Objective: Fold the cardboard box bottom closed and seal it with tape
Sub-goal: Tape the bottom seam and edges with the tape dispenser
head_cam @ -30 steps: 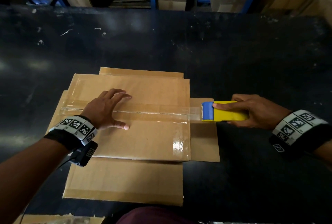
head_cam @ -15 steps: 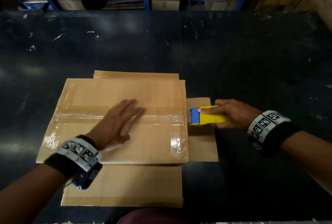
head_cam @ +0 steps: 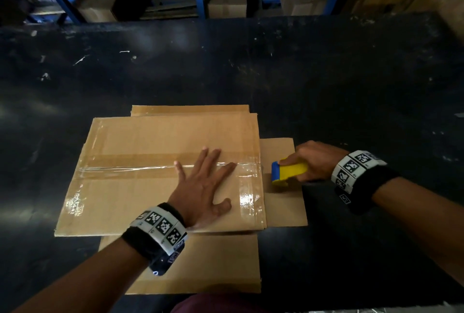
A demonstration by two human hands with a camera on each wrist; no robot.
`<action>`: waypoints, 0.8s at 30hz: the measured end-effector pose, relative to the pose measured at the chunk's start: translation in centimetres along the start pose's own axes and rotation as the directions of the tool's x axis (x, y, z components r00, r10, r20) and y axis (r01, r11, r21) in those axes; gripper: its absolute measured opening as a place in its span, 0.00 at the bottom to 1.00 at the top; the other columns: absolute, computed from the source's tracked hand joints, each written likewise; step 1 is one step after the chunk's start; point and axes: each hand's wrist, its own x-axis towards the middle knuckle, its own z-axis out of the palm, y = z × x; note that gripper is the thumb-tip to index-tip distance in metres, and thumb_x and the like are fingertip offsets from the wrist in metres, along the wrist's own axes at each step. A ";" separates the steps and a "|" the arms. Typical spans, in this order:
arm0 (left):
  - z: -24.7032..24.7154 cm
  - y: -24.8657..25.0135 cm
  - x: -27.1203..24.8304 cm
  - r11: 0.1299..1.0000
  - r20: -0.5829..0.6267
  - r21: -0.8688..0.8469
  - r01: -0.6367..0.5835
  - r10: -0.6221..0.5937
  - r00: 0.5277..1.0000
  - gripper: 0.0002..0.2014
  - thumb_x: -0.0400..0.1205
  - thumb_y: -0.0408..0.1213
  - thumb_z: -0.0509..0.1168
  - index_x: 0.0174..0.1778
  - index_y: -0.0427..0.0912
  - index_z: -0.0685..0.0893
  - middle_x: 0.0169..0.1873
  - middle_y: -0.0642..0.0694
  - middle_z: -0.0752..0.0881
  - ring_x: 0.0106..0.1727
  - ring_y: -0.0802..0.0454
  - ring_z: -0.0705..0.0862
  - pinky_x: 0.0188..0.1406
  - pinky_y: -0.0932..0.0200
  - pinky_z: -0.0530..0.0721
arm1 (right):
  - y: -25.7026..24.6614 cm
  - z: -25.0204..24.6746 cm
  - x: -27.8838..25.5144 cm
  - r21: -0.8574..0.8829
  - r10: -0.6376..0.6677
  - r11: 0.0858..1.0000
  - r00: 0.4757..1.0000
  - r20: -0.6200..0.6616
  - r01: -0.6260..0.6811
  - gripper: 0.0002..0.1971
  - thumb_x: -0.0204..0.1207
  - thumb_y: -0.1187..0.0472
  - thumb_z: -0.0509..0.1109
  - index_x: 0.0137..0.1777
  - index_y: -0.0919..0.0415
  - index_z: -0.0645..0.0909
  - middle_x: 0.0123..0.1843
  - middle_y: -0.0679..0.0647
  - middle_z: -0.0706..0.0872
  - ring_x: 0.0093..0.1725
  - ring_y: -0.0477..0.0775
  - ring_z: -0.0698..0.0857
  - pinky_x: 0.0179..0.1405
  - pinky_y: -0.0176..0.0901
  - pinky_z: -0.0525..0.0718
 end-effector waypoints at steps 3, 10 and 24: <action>-0.2 1.7 1.7 0.998 -0.006 0.002 -0.071 0.071 0.997 0.40 0.83 0.67 0.53 0.89 0.69 0.43 0.91 0.49 0.33 0.90 0.45 0.29 0.81 0.15 0.37 | 0.5 1.5 -0.3 0.071 0.066 0.995 0.998 -0.009 -0.066 0.32 0.73 0.48 0.75 0.78 0.35 0.73 0.58 0.45 0.82 0.52 0.44 0.81 0.49 0.38 0.77; 0.9 5.2 4.7 0.992 0.023 0.102 -0.071 0.069 0.997 0.39 0.81 0.71 0.47 0.89 0.69 0.44 0.90 0.44 0.33 0.90 0.39 0.30 0.79 0.12 0.38 | 0.3 4.9 -3.1 0.344 0.199 0.933 0.950 -0.239 -0.109 0.32 0.70 0.45 0.78 0.75 0.32 0.76 0.52 0.48 0.81 0.46 0.44 0.79 0.41 0.34 0.71; -3.5 6.1 5.4 0.857 -0.316 -0.497 -0.139 -0.029 0.948 0.27 0.77 0.59 0.61 0.70 0.52 0.83 0.64 0.50 0.85 0.66 0.51 0.82 0.69 0.45 0.81 | -7.2 7.9 -10.4 0.735 0.540 0.612 0.524 -0.659 0.292 0.35 0.66 0.62 0.83 0.75 0.46 0.80 0.66 0.47 0.87 0.65 0.46 0.86 0.62 0.44 0.84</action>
